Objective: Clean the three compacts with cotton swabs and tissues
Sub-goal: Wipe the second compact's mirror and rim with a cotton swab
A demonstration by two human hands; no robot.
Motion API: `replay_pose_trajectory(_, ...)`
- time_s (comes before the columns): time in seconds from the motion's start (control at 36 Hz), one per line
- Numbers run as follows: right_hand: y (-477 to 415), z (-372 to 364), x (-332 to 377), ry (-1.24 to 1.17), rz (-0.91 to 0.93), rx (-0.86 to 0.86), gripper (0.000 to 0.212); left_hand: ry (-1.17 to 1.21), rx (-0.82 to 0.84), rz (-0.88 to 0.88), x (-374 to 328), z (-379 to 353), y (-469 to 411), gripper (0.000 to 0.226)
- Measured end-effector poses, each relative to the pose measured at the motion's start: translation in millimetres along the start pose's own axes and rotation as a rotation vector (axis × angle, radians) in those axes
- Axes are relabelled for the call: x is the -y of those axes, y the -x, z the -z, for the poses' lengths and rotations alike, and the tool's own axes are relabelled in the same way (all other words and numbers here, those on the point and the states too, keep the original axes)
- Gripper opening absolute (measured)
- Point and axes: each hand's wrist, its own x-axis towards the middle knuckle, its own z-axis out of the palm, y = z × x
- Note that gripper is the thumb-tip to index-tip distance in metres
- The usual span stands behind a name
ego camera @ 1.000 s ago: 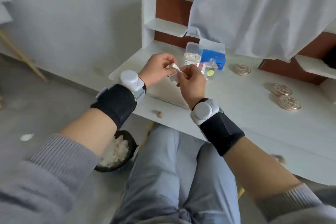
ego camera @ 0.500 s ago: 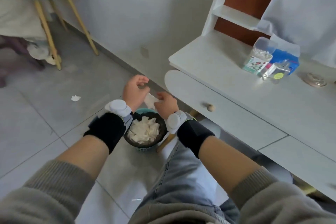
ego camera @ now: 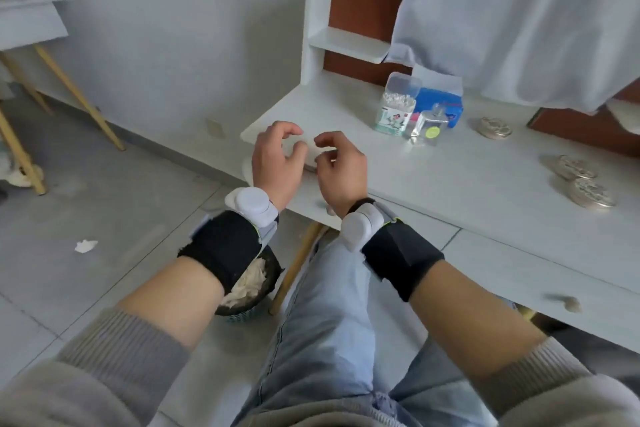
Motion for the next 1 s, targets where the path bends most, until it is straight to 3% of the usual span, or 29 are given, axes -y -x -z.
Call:
replay_pose_trajectory(0.19,-12,102,-45,0.112,-0.131,-0.277,0.03,0.024,0.157,-0.127,-59,-67,11,0.024)
replay_pose_trajectory(0.36,-3,194,-83,0.283,-0.249,-0.455,0.033,0.014,0.389,-0.256,-101,-137,29,0.031)
replay_pose_trajectory(0.5,7,256,-116,0.49,-0.239,-0.587,0.037,0.01,0.604,-0.275,-131,-188,43,0.042)
replay_pose_trajectory(0.69,9,308,-151,0.677,-0.48,-0.566,0.042,-0.016,0.714,-0.291,-147,-230,48,0.044)
replay_pose_trajectory(0.86,4,330,-164,0.642,-0.625,-0.473,0.057,-0.012,0.716,-0.266,-144,-242,44,0.043)
replay_pose_trajectory(1.0,-1,329,-163,0.658,-0.696,-0.459,0.048,-0.01,0.715,-0.25,-134,-240,35,0.041)
